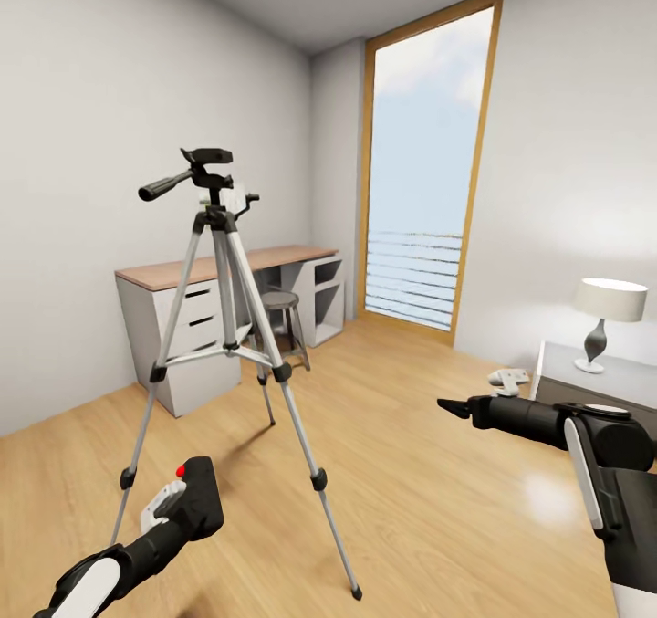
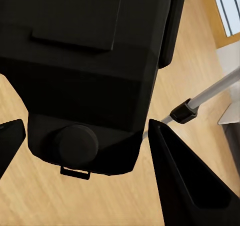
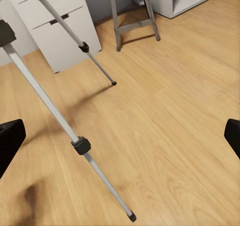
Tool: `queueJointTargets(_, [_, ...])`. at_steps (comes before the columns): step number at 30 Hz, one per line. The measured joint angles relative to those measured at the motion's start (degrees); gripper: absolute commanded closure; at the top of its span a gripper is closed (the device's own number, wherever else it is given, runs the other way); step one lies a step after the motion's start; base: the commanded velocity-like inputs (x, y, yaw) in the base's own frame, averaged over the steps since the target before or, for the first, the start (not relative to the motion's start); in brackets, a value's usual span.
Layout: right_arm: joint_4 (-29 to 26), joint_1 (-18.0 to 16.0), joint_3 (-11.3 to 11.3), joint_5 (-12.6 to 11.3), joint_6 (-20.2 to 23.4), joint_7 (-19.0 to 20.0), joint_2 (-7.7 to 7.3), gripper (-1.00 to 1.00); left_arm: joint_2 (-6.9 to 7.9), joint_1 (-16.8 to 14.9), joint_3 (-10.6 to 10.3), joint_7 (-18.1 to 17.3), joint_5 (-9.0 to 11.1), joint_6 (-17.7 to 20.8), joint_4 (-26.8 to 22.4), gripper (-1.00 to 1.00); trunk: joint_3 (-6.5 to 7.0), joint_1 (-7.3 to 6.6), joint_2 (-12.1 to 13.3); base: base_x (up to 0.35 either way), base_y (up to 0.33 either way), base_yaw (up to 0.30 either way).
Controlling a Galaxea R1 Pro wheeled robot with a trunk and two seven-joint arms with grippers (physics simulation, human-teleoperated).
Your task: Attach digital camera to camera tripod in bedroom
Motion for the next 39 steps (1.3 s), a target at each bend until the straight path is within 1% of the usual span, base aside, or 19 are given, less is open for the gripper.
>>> queueJointTargets(27, [0.0,0.0,0.2,-0.1,0.0,0.0,0.0,-1.0,0.0,0.0,-0.1,0.1,-0.1,0.0,0.0,1.0,2.47,-5.93,10.8,0.0,0.0,0.0])
queueJointTargets(31, [0.0,0.0,0.2,-0.4,0.0,0.2,-0.15,-1.0,0.0,0.0,0.0,0.1,0.0,0.0,0.3,1.0,2.84,-6.81,12.4,0.0,0.0,-0.047])
queueJointTargets(35, [0.0,0.0,0.1,-1.2,0.0,0.7,-0.3,-1.0,0.0,0.0,0.0,1.6,0.0,0.0,1.2,1.0,3.22,-7.69,14.0,0.0,0.0,-0.119])
queueJointTargets(39, [0.0,0.1,0.2,-1.7,-0.1,0.9,-0.33,-1.0,-0.08,0.5,0.0,4.0,0.1,-0.1,1.7,1.0,3.62,-8.57,15.6,0.0,0.0,-0.146])
